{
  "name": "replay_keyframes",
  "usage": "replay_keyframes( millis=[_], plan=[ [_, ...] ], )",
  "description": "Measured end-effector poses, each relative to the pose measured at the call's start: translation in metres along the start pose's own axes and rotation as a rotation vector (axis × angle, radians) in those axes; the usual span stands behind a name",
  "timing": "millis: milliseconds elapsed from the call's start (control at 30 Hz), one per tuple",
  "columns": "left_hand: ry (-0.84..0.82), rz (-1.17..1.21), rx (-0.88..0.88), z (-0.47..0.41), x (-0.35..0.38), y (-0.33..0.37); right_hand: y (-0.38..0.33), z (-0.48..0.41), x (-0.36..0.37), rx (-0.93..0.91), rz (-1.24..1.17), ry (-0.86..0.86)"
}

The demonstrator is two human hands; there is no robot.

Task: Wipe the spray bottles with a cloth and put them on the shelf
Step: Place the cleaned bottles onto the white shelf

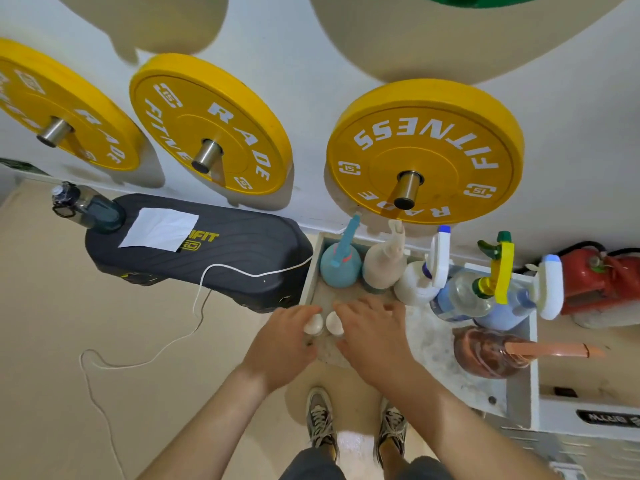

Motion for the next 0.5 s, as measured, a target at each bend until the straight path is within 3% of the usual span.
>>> replay_keyframes(
  millis=[300,500],
  plan=[
    [0.208,-0.050,0.065,-0.031,-0.011,0.005,0.008,-0.015,0.004,0.079,0.078,0.161],
    [0.153,-0.105,0.034,-0.066,-0.007,0.009,0.017,-0.029,-0.008,0.163,0.016,0.274]
  ],
)
Point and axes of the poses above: each hand's wrist, its own z-axis away from the middle knuckle, its own x-axis out of the palm, y = z × x, the point moved 7 cm from there along -z, towards the middle knuckle, and after that the axes turned 10 degrees about y, right-handed, at the moved point
